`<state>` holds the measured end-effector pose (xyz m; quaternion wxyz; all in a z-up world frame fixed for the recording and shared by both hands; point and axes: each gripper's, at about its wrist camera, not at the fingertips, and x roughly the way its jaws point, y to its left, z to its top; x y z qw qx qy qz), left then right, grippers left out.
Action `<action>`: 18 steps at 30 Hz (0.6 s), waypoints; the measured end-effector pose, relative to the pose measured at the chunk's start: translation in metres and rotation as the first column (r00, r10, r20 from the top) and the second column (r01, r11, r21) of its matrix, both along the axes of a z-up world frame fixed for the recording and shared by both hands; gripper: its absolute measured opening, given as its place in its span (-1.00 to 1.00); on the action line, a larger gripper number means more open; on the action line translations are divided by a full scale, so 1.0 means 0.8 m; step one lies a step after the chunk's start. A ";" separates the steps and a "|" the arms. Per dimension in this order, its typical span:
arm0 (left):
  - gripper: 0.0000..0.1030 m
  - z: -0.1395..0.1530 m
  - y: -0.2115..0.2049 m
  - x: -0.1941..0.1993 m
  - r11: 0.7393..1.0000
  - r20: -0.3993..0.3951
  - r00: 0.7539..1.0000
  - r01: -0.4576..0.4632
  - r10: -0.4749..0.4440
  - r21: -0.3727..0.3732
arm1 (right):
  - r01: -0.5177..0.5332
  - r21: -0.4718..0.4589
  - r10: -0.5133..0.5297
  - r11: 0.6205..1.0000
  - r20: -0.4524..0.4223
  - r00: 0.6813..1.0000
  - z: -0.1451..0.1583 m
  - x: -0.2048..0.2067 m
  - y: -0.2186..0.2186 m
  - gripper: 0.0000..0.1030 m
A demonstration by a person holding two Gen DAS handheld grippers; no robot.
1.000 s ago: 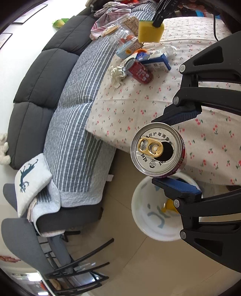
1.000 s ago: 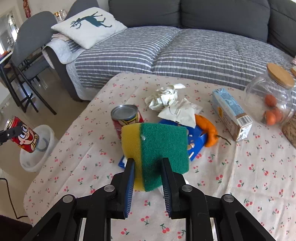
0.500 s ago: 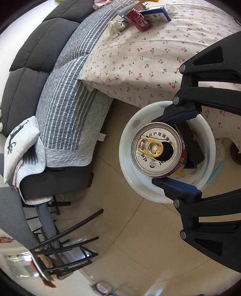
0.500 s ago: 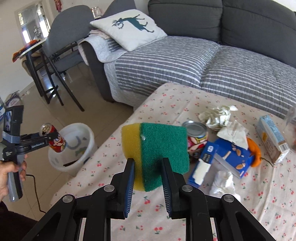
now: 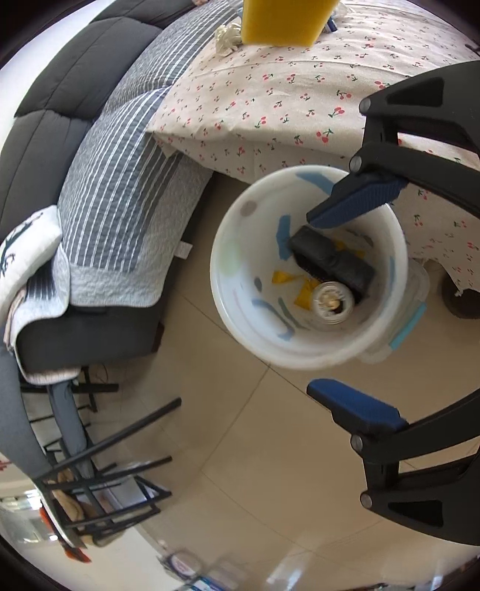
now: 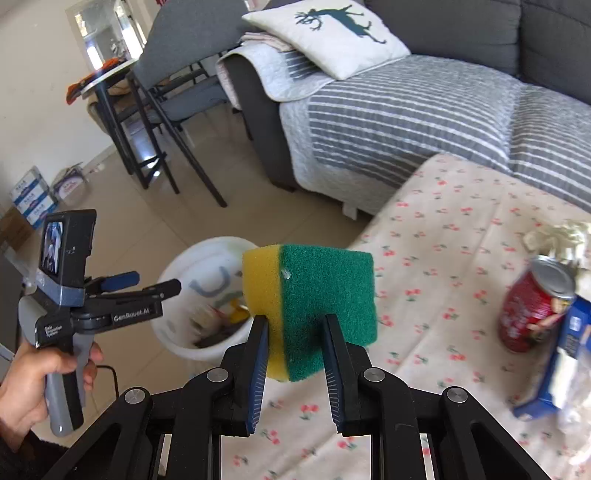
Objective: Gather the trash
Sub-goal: 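Carry the red can and sponge with both tools over the wastebasket, then open both tools to drop the can and sponge into the wastebasket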
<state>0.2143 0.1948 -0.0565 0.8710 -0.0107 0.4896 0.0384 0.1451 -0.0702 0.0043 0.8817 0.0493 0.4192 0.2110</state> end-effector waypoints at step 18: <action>0.82 0.027 0.051 -0.035 0.997 -0.016 0.997 -0.076 0.076 -0.012 | -0.094 0.233 0.130 0.968 -0.148 0.980 -0.072 0.089 0.134 -0.48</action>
